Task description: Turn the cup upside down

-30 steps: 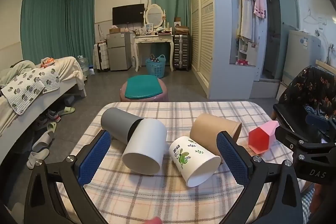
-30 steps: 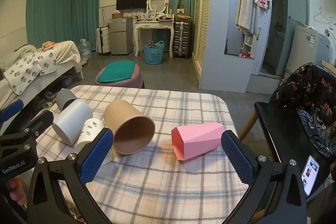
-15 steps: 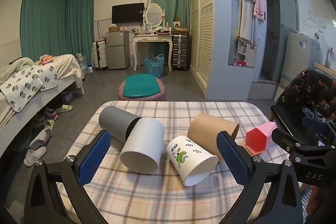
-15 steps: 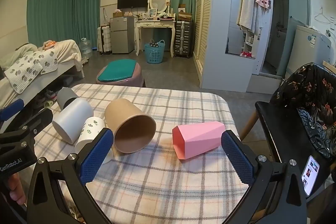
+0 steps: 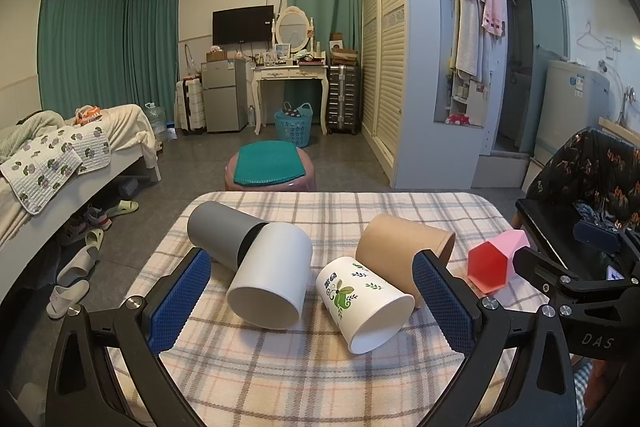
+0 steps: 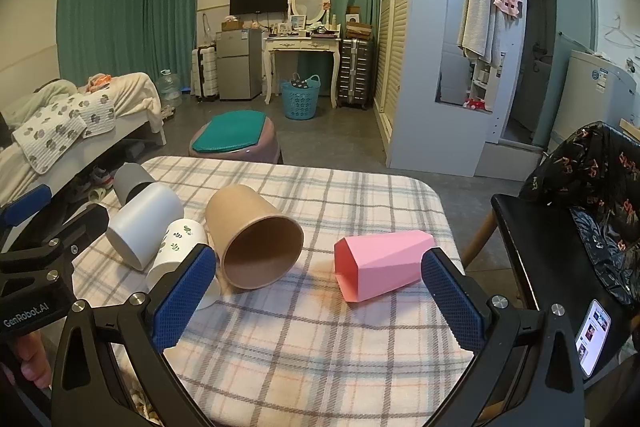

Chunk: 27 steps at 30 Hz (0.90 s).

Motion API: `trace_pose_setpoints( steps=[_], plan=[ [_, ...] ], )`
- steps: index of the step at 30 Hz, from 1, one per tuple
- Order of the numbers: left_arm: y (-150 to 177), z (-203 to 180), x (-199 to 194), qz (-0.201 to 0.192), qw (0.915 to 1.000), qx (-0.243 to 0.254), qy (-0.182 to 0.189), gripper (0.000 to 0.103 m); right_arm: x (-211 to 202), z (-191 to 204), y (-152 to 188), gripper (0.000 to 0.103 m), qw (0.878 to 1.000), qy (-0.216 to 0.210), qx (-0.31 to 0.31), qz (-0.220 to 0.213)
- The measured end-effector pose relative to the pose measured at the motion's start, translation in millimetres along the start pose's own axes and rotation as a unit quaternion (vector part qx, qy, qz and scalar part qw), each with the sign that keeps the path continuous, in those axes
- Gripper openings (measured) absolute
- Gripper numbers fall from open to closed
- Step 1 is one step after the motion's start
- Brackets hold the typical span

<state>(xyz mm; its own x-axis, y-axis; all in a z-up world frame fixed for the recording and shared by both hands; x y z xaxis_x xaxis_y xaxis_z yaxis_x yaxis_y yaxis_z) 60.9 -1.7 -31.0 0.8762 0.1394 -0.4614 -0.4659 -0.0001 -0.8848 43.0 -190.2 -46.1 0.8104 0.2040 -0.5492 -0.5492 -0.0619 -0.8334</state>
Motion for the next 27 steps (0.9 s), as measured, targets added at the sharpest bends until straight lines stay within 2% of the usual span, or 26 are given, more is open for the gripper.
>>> trace_pose_setpoints(
  steps=[27],
  plan=[
    [16.0, -2.5, 7.2, 0.011, 0.9999, 0.0, 0.0, 0.103, 9.8, 8.1, 7.0, 0.103, 1.0, -0.019, -0.009, 0.018]
  ],
)
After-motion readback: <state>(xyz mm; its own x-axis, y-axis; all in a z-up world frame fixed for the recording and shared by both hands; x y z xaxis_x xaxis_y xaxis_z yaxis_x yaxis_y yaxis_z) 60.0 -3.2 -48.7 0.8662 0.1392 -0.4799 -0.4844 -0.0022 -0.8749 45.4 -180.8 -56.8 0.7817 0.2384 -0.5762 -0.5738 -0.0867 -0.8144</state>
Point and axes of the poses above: each gripper's, at about its wrist camera, not at the fingertips, and x roughly the way its jaws point, z to its left, y to its underside, the point moved 7 cm from there along x, roughly the way its jaws point, and after that the axes turned 9 degrees about -y, right-handed, at the moved point
